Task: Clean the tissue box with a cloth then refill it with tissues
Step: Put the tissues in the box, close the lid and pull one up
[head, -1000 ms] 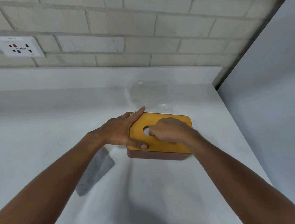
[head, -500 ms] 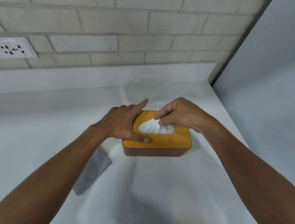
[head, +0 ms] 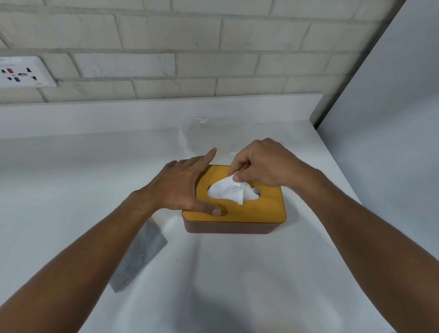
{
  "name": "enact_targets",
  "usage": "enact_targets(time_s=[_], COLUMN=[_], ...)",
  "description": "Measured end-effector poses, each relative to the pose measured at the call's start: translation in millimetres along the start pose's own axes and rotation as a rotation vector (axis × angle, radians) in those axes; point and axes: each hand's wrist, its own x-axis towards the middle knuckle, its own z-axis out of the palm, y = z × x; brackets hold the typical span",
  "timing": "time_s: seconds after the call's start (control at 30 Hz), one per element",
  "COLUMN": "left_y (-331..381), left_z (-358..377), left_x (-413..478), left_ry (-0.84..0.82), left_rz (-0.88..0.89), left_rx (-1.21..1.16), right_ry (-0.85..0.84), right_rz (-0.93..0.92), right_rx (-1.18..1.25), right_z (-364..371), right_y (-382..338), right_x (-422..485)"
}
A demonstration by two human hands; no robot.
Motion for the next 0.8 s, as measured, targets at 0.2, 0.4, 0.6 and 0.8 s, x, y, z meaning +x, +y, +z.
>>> enact_targets(time_s=[0.2,0.4,0.6,0.8], left_y=[0,-1,7,39], left_z=[-4,-5,-3,-1], left_x=[-2,3,12,31], left_ry=[0.01,0.136,0.31,-0.053], left_rz=[0.005,-0.029,0.233,0.228], left_rx=[-0.039,-0.104,0.051,0.651], right_ry=[0.848,0.733,0.671,0.587], right_rz=[0.028,0.043,0.081,0.108], right_rx=[0.784,0.656,0.7,0.715], right_z=[-71,-73,-60,-47], right_y=[19,23,37,43], right_x=[9,11,10,12])
